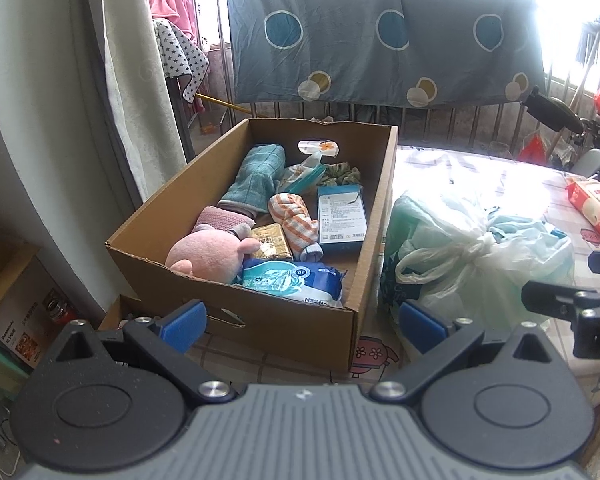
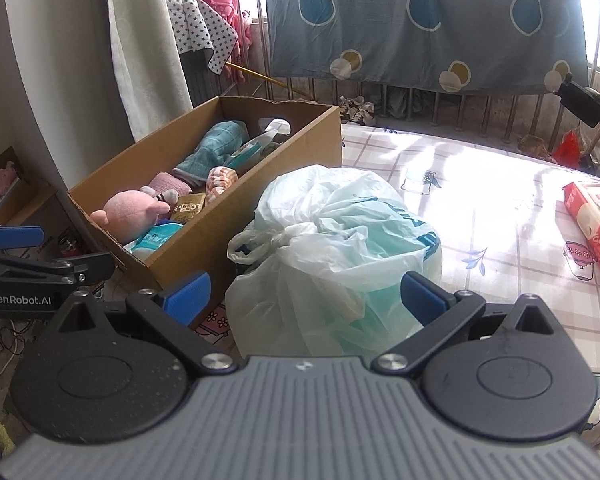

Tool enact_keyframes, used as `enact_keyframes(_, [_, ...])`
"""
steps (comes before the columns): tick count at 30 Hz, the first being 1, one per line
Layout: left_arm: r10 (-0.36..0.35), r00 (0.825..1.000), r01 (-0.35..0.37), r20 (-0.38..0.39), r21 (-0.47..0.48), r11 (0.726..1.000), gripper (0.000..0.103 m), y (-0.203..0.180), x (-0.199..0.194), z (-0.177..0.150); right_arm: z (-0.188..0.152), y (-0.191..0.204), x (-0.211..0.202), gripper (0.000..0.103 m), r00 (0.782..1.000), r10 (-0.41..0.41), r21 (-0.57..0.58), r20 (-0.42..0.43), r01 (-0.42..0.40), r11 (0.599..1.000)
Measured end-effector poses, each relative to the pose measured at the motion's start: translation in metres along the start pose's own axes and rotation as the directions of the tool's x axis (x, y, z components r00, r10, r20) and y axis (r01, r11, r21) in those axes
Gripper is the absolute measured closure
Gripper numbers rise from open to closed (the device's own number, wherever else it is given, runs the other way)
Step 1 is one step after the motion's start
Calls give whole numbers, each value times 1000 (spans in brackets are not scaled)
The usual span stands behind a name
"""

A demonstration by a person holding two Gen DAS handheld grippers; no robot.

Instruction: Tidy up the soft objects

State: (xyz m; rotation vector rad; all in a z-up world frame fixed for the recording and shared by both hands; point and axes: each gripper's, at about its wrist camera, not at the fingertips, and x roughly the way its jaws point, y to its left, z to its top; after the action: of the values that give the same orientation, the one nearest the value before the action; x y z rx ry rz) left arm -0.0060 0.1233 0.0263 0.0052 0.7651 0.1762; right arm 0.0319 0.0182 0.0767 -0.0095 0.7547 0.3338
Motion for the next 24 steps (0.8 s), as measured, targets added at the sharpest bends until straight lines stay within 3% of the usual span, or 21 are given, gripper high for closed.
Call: enact_keyframes(24, [-27,999,27,-38,2,1000,0,-1,14,-3,-6,8,17,1,999,4,-10,-49,-5,1000])
